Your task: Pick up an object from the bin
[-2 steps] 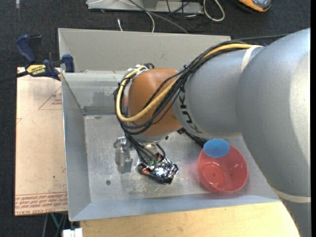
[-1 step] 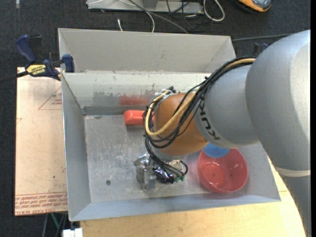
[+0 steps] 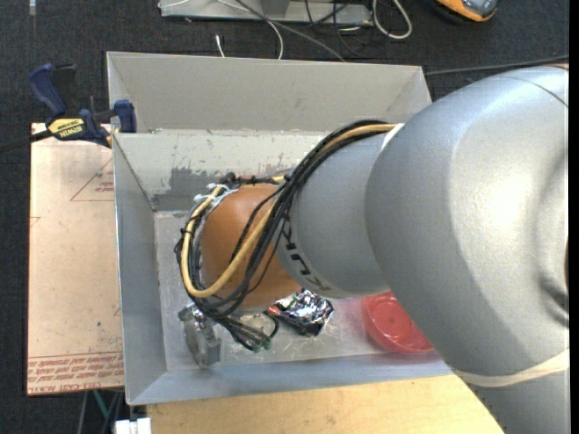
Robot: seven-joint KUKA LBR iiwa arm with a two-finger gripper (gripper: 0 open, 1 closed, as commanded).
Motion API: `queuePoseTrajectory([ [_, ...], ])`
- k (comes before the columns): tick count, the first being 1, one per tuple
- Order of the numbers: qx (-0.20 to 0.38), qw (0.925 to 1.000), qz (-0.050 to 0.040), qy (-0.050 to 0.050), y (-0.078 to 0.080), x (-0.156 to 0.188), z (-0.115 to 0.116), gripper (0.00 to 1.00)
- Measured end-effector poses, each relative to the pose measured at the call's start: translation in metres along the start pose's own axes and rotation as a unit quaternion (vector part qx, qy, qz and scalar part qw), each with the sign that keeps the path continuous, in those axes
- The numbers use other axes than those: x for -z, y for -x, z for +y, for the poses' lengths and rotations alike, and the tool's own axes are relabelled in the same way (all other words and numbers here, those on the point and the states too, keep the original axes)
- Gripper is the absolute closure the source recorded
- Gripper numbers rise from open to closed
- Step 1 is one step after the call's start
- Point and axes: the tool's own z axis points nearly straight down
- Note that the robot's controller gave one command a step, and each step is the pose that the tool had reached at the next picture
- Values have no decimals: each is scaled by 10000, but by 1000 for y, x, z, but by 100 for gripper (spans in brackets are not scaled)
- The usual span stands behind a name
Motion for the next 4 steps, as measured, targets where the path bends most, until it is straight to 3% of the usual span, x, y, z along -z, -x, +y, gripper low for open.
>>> queuePoseTrajectory([
  [1,-1,10000,0,0,0,0,0,100],
  [2,1128,9936,-13,-4,-8,-3,-64,100],
  [3,74,10000,-32,18,39,-4,-17,100],
  [4,205,9998,42,15,30,13,-22,100],
])
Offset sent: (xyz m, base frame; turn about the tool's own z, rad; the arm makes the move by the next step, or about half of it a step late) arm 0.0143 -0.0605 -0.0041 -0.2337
